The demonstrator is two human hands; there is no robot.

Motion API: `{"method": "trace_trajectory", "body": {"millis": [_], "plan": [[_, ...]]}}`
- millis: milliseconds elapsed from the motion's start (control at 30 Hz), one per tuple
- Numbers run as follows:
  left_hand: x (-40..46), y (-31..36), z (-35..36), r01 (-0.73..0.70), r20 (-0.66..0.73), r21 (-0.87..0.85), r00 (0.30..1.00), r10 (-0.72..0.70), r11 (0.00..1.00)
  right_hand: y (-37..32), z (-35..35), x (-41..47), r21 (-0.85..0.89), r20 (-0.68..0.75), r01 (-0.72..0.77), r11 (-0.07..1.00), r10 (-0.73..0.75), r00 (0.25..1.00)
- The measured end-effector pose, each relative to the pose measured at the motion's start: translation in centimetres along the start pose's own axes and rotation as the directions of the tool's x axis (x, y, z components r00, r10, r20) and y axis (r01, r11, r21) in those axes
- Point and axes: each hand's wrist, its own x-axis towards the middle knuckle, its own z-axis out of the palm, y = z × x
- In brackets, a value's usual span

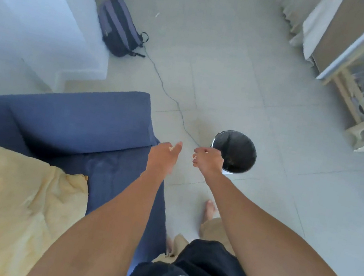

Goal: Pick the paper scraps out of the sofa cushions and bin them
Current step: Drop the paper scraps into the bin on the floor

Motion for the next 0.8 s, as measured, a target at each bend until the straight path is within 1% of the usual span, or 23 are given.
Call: {"method": "trace_trajectory", "body": {"millis": [67,233,367,500,533,633,733,800], "plan": [[0.3,2.1,1.4,-0.039,0.026,-0.019,0.999,0.039,0.999,-0.6,-2.4,0.7,0.082,-0.021,-0.054,0.995,0.056,0.998],[2.5,6.6,6.2,-0.080,0.121,-0.011,0.989,0.080,0.997,-0.6,-7.4,4.0,0.160,-0.098,-0.136,0.978,0.153,0.983],[4.9,9.7,10.8,-0.100,0.195,0.125,0.978,0.074,0.987,-0.2,-11.2,8.3,0.133,-0.113,-0.206,0.969,0.221,0.969],[7.5,12.1,14.8,-0.032,0.204,0.168,0.979,-0.003,0.985,0.0,-14.2,13.3,0.067,-0.072,-0.288,0.955,0.292,0.954],[8.1,12.8,15.9,-0.018,0.205,0.154,0.979,-0.015,0.988,0.2,-14.9,14.5,0.074,-0.076,-0.309,0.948,0.314,0.946],[10.1,14.4,19.0,0.064,0.206,0.112,0.975,-0.086,0.992,0.5,-16.6,17.2,0.173,-0.080,-0.369,0.913,0.386,0.919],[12.1,15.9,21.7,0.157,0.225,0.042,0.961,-0.163,0.987,1.0,-17.9,20.2,0.177,-0.035,-0.397,0.900,0.409,0.912],[13.4,16.4,23.5,0.213,0.238,0.011,0.948,-0.210,0.977,1.8,-18.5,22.4,0.201,0.014,-0.449,0.871,0.456,0.890]]}}
